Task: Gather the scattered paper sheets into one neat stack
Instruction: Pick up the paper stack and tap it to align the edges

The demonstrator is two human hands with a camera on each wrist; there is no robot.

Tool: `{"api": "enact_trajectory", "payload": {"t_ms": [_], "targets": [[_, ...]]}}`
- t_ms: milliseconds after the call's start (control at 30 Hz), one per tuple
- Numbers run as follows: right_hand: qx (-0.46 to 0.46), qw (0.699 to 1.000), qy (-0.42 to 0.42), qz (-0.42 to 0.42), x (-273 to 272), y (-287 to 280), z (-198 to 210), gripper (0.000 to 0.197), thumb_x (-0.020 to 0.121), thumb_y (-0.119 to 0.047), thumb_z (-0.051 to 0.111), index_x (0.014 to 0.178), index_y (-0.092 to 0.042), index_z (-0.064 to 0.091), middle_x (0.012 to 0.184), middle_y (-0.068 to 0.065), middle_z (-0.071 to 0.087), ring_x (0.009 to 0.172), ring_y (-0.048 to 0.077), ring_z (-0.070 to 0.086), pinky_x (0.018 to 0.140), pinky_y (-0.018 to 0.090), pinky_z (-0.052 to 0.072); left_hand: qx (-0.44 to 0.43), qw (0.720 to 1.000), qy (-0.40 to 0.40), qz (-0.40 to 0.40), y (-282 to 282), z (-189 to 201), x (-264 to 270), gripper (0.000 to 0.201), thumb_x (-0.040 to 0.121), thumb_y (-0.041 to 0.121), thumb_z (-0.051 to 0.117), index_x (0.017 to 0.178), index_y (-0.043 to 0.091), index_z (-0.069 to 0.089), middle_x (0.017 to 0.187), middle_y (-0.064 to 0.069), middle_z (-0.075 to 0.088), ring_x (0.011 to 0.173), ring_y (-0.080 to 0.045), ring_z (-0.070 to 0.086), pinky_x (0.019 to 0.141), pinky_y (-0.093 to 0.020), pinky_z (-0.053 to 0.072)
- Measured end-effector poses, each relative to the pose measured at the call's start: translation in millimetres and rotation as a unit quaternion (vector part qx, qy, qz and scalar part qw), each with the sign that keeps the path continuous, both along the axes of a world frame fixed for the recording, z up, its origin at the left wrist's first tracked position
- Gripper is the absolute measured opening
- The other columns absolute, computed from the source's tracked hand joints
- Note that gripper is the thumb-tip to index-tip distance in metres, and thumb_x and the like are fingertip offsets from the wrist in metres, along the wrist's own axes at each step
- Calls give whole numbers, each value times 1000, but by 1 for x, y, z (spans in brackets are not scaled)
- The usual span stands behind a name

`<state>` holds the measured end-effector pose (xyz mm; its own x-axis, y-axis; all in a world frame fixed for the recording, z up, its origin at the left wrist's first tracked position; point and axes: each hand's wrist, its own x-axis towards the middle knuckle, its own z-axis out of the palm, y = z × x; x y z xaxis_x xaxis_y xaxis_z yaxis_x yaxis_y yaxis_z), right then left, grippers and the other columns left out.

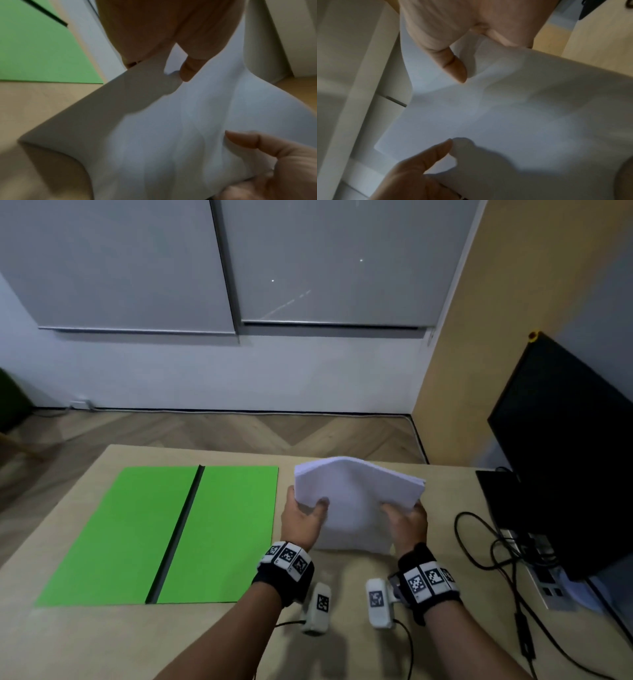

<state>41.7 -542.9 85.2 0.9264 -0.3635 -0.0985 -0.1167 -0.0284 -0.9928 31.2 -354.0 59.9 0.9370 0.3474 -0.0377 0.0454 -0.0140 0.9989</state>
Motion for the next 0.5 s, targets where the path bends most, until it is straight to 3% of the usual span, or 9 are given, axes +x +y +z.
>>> {"api": "enact_trajectory", "payload": {"t_ms": [67, 100, 200, 267, 333, 400, 500], "targets": [[21, 1000, -4, 7, 3, 7, 12, 34, 67, -10, 71, 100, -6, 68, 82, 3, 68, 75, 22, 61, 54, 14, 47, -9, 1000, 2, 5, -3, 5, 7, 44, 64, 48, 71, 101, 29, 56, 99, 6, 70, 92, -16, 67, 88, -40, 55], [27, 1000, -12, 7, 3, 8, 17, 36, 64, -12, 69, 99, -6, 68, 80, 2, 67, 70, 19, 61, 52, 13, 46, -19, 1000, 2, 9, -3, 9, 10, 42, 64, 47, 71, 99, 28, 57, 99, 4, 71, 92, -19, 68, 88, -44, 55], [37, 999, -31, -6, 5, 7, 25, 36, 64, -13, 70, 99, -10, 67, 82, 0, 69, 72, 16, 63, 59, 22, 48, -41, 999, -10, 11, 4, 18, 14, 43, 67, 37, 73, 105, 24, 59, 101, -4, 72, 93, -25, 69, 85, -44, 56], [29, 999, -40, -20, 5, 2, 24, 38, 67, -10, 70, 105, -12, 66, 87, 0, 68, 78, 17, 63, 67, 26, 49, -46, 999, -21, 4, 11, 21, 14, 43, 66, 25, 74, 106, 20, 57, 100, -6, 71, 88, -21, 68, 80, -38, 56], [2, 999, -36, -19, 5, 0, 18, 49, 61, -16, 67, 109, -14, 64, 93, 3, 69, 85, 20, 64, 77, 30, 51, -45, 999, -10, -5, 15, 20, 13, 43, 62, 16, 72, 100, 20, 53, 97, -5, 68, 84, -18, 65, 79, -37, 54], [-5, 1000, -14, -20, 7, 0, 11, 48, 63, -13, 67, 111, -13, 64, 100, 8, 70, 92, 25, 65, 84, 33, 51, -40, 999, 20, -26, 14, 14, 13, 43, 58, 15, 70, 97, 19, 53, 94, -5, 68, 87, -23, 64, 81, -40, 53], [-8, 1000, -2, -14, 12, 3, 14, 48, 62, -14, 65, 109, -9, 65, 101, 12, 69, 94, 28, 63, 80, 29, 46, -26, 999, 35, -24, 11, 8, 15, 46, 57, 23, 72, 99, 21, 56, 98, -5, 71, 93, -27, 67, 87, -45, 55]]}}
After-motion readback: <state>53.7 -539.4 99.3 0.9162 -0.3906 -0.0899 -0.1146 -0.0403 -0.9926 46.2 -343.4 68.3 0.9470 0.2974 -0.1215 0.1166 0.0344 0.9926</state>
